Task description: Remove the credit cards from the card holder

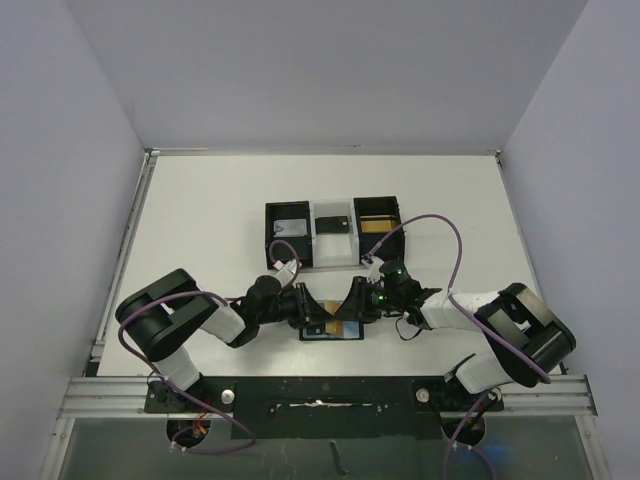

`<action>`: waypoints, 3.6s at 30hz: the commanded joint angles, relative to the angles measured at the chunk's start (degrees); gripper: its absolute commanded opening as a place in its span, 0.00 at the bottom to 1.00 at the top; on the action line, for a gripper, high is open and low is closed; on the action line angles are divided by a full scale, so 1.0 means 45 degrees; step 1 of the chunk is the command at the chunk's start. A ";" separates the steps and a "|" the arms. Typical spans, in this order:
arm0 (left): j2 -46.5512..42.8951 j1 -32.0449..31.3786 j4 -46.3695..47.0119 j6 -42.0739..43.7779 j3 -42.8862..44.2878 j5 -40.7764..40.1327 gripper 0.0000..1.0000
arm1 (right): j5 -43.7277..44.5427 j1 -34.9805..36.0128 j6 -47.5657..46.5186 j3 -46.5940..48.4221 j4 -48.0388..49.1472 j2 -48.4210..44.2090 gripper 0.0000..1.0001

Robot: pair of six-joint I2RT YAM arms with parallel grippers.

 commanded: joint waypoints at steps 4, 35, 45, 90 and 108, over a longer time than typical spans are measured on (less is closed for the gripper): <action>-0.0932 -0.0076 0.0380 0.0065 -0.0102 -0.0759 0.00 | 0.1168 -0.0004 -0.0355 -0.0245 -0.0882 0.0085 0.32; -0.9198 0.0317 -0.8343 0.1865 -0.0860 -0.5576 0.00 | 0.1182 0.0406 -0.0800 0.2367 -0.1415 -0.1152 0.37; -1.0557 0.0539 -0.9114 0.1688 -0.1352 -0.5809 0.00 | 0.3275 0.1441 -0.1611 0.3518 -0.3703 0.1009 0.37; -0.6798 0.0564 0.1522 0.1469 -0.1039 -0.0332 0.00 | -0.4468 -0.1764 0.1212 -0.0302 0.6175 -0.3302 0.52; -0.6923 0.0582 0.2258 0.1239 -0.1068 0.0168 0.00 | -0.5243 -0.1126 0.1414 0.0233 0.6663 -0.2876 0.25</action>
